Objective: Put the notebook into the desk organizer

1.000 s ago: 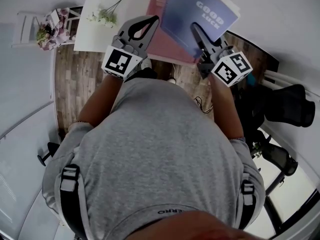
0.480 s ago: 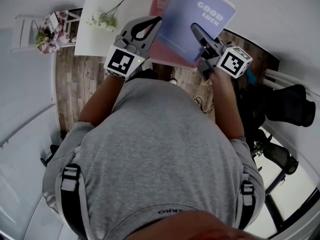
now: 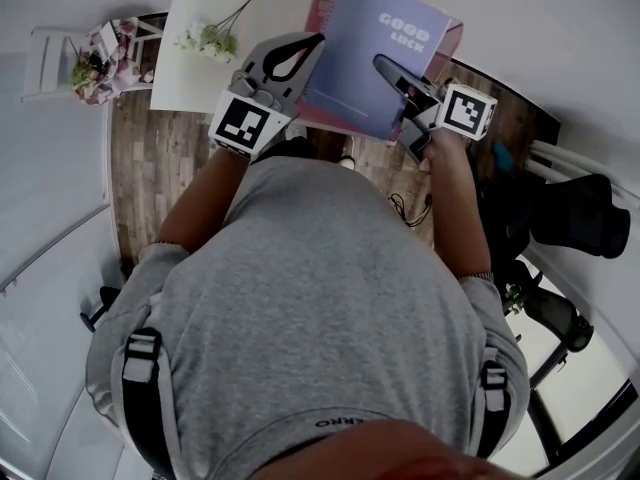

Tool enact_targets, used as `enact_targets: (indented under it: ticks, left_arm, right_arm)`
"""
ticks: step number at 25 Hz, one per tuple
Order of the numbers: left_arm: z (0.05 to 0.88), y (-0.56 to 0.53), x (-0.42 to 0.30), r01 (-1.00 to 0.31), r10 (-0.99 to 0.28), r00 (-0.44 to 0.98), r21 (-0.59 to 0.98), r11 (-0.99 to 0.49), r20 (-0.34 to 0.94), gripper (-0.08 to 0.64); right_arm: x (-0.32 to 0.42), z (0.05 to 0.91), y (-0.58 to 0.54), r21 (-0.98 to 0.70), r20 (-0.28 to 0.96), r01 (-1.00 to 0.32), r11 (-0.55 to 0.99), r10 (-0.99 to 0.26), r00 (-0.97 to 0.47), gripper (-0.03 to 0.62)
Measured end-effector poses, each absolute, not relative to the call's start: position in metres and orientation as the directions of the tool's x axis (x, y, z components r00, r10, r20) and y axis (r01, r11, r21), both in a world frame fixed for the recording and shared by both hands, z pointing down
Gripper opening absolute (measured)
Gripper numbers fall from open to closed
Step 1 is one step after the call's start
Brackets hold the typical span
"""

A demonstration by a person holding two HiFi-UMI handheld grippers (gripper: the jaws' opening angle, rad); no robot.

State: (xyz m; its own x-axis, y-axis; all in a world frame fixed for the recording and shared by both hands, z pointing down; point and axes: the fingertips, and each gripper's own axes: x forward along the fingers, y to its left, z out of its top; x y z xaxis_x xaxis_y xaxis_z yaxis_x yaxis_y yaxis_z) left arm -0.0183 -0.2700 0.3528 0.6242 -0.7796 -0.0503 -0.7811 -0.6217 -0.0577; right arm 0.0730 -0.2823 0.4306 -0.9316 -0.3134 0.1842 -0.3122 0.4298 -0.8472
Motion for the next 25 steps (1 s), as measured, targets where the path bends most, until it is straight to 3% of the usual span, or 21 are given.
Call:
enact_targets:
  ticks: [11,18,25]
  left_arm:
    - [0.355,-0.279,-0.027,-0.780,-0.778,0.626,-0.041,-0.625,-0.052,0.020]
    - [0.361,-0.288,-0.036,-0.780,-0.779,0.626,-0.042,-0.624,-0.039,0.020]
    - [0.359,-0.291,-0.040,-0.778,-0.777,0.628,-0.031,-0.627,-0.053,0.020]
  right_arm:
    - [0.056,0.459,-0.291,-0.859,0.281,-0.364,0.360,-0.263,-0.923,0.041]
    - [0.044,0.465,-0.300,-0.884,0.266,-0.331,0.331,-0.227,-0.937,0.041]
    - [0.048,0.483,-0.309,-0.827,0.379,-0.436,0.354,-0.223,-0.898,0.048]
